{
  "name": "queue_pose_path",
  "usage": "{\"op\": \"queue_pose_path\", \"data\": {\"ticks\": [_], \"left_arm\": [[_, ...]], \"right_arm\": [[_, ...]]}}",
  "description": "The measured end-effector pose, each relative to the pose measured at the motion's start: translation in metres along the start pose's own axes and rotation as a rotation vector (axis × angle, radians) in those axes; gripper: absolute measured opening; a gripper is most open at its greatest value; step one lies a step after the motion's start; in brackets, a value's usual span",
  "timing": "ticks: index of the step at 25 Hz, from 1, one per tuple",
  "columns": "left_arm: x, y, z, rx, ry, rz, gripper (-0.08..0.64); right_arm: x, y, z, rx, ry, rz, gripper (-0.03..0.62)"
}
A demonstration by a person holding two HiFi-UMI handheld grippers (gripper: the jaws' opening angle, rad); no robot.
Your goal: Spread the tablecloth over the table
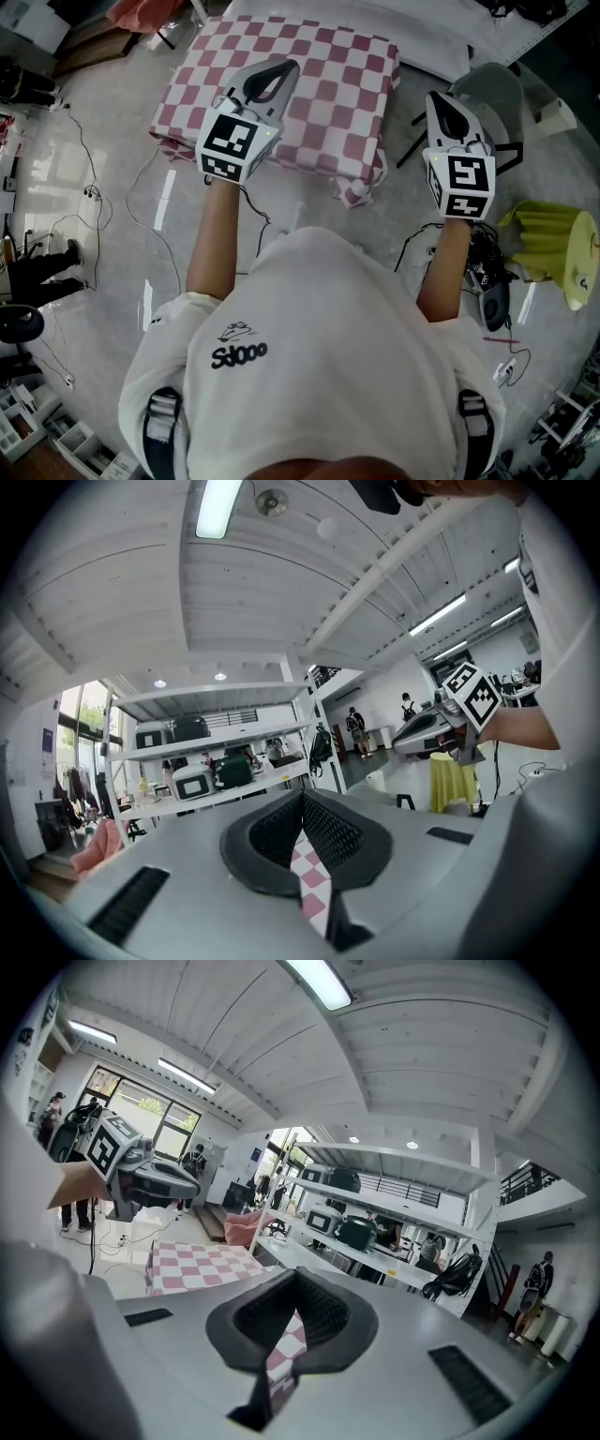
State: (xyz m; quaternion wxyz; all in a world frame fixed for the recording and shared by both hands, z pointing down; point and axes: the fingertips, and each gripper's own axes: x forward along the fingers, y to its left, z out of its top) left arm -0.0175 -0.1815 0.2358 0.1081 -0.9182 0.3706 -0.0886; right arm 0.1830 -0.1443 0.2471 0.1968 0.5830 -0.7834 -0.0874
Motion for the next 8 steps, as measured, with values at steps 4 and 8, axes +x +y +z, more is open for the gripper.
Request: {"op": "queue_pose_path", "data": {"ticks": [4,8], "left_arm": [[-0.0018,-0.0009,0.0,-0.003,0.001,-0.002,0.028],[-0.0047,-0.0009,-0.0028,-0.007,0.005,-0.001,0.028]], "right_arm": [[0.0006,0.0013,0.0001,0.002,0.003,0.002,0.021],[0.0007,0.0047,-0.0012,0.003,0.007,0.003,0.022]]}}
